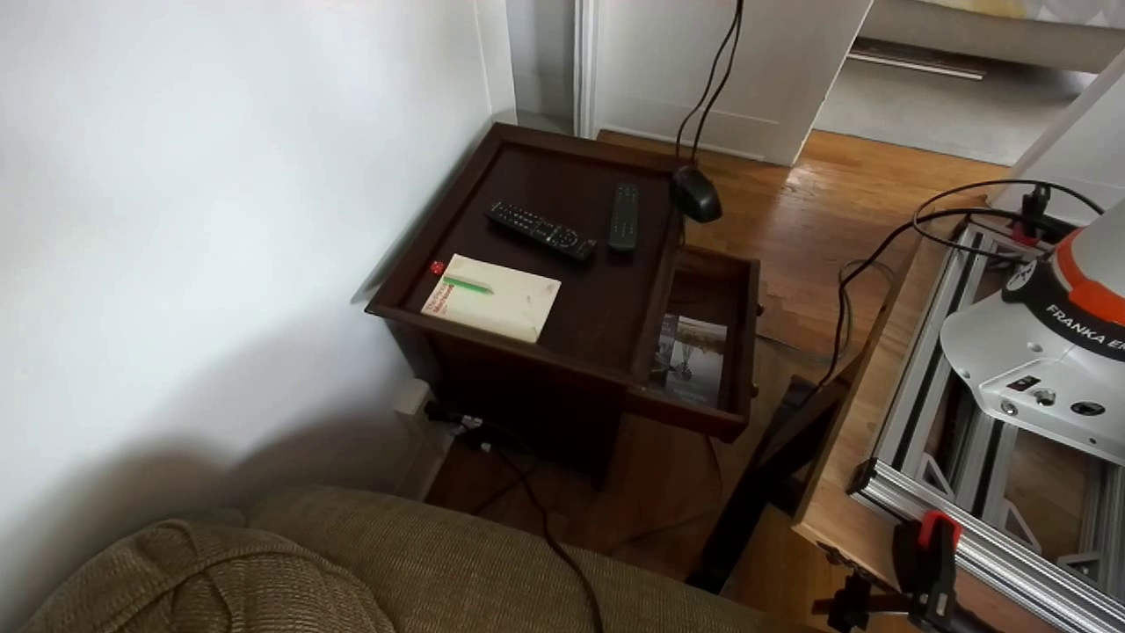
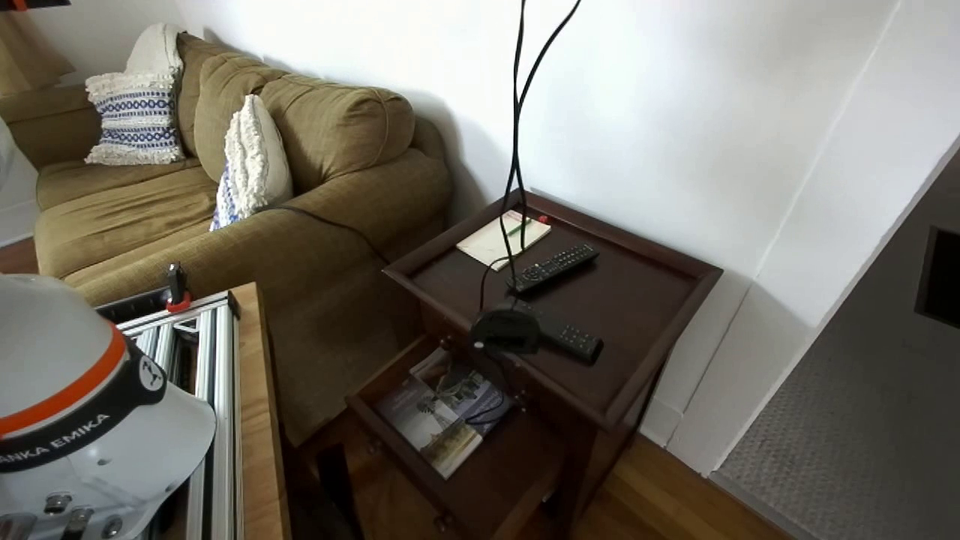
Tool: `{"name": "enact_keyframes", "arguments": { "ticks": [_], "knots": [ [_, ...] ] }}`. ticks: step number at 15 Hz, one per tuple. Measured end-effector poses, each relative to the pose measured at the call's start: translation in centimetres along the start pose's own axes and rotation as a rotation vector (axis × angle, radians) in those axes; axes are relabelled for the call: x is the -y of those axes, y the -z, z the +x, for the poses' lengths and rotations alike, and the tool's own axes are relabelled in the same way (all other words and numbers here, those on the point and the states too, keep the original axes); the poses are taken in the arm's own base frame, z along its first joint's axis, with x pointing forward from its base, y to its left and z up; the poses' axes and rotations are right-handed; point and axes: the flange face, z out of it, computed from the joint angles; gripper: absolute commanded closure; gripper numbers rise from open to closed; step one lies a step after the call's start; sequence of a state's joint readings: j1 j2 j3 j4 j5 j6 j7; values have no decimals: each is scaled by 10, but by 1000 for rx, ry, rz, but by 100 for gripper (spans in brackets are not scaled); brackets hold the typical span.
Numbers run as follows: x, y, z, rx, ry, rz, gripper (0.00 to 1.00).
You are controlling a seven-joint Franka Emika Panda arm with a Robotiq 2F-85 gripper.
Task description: Remove the alarm from the drawer and put it on the cabinet
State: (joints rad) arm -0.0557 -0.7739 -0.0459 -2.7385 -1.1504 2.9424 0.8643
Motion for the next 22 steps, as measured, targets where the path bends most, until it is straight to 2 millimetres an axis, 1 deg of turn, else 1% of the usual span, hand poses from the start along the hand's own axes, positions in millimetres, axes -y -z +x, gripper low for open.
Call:
{"name": "enact_keyframes", "arguments": {
  "ticks": [4,6,7,9,10,11,19,20,22],
  "knots": [
    [4,49,23,-134,-10,38,99],
    [9,63,29,-174,-11,53,99],
    [12,66,30,-186,-10,61,99],
    [21,67,27,-196,-9,74,99],
    [27,65,24,-199,-7,87,94],
    [29,63,23,-195,-6,89,94],
    [28,63,23,-195,-7,88,94],
    [28,63,23,-195,-7,88,99],
    [28,63,23,-195,-7,88,99]
  ]
}}
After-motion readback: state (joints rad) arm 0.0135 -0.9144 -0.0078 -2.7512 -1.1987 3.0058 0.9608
